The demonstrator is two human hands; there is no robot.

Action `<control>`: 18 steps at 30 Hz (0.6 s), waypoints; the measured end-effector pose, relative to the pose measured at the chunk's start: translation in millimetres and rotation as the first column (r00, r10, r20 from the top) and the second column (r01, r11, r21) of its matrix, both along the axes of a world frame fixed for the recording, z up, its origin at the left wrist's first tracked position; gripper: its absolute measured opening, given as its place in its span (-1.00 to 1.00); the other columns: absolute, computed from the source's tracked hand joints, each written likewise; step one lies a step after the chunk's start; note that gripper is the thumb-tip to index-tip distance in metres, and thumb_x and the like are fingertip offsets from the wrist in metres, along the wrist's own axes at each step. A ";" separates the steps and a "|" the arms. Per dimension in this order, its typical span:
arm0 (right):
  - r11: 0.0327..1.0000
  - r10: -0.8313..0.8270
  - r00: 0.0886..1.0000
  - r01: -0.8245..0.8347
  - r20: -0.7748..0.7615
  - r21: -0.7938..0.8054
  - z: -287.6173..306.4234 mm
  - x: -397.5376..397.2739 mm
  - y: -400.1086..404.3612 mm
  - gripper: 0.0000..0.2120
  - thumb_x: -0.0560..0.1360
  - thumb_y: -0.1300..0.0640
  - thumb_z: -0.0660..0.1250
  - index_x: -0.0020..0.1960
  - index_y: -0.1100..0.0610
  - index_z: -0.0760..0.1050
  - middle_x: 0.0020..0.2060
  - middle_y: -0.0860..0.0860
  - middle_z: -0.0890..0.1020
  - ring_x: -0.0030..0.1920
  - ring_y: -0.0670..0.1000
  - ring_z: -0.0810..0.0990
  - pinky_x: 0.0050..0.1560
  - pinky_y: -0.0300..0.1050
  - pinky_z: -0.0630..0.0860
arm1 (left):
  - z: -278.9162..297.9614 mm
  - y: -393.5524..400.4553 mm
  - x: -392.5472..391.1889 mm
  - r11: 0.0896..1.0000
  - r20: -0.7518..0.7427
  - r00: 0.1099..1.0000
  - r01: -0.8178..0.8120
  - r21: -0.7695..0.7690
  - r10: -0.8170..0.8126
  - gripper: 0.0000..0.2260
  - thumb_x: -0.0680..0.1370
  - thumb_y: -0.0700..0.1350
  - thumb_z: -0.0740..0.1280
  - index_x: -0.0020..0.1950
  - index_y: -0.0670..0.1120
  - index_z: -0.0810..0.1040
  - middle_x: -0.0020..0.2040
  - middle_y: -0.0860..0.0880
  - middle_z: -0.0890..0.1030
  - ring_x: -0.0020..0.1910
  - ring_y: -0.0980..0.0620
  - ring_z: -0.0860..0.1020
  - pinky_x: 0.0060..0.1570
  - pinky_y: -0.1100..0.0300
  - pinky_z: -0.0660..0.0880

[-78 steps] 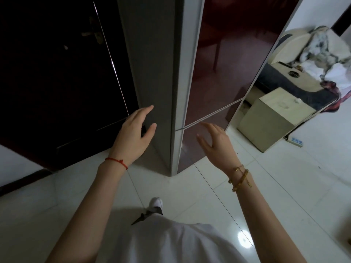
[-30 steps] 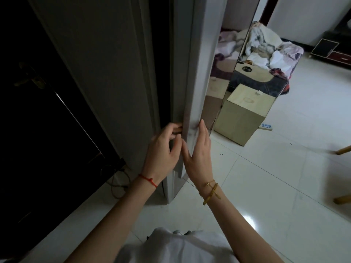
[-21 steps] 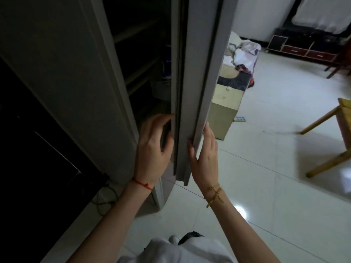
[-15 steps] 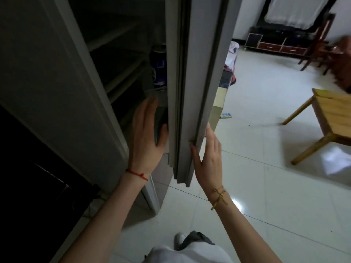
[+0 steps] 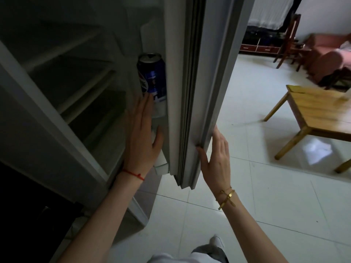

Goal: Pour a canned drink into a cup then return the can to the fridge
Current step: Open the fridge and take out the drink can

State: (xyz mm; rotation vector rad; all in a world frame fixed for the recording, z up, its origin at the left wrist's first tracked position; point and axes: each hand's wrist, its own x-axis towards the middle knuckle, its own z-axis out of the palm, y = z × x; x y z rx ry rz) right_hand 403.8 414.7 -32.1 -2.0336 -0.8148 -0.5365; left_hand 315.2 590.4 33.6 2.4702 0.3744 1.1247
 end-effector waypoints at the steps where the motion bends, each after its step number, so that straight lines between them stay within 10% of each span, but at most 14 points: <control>1: 1.000 0.005 1.000 -0.005 0.001 0.003 0.7 9.5 -6.5 -0.42 0.57 0.08 0.25 0.51 0.24 0.15 0.44 0.13 0.35 0.40 0.09 0.35 0.39 0.07 0.38 | 0.8 -6.4 6.4 1.000 -0.002 1.000 -0.007 0.016 0.007 -0.41 0.58 -0.16 0.30 0.56 -0.12 0.14 0.57 -0.01 0.13 0.56 0.09 0.01 0.54 0.12 -0.12; 18: 0.977 0.185 0.982 -0.180 0.035 -0.111 14.9 219.1 -102.6 -0.40 0.57 0.02 0.15 0.53 0.26 0.11 0.44 0.15 0.34 0.41 0.16 0.34 0.42 0.13 0.35 | 7.9 -129.0 155.0 0.953 -0.084 0.962 -0.242 0.182 0.261 -0.31 0.51 -0.22 0.33 0.58 -0.11 0.09 0.58 -0.05 0.14 0.57 -0.03 0.08 0.53 -0.14 0.00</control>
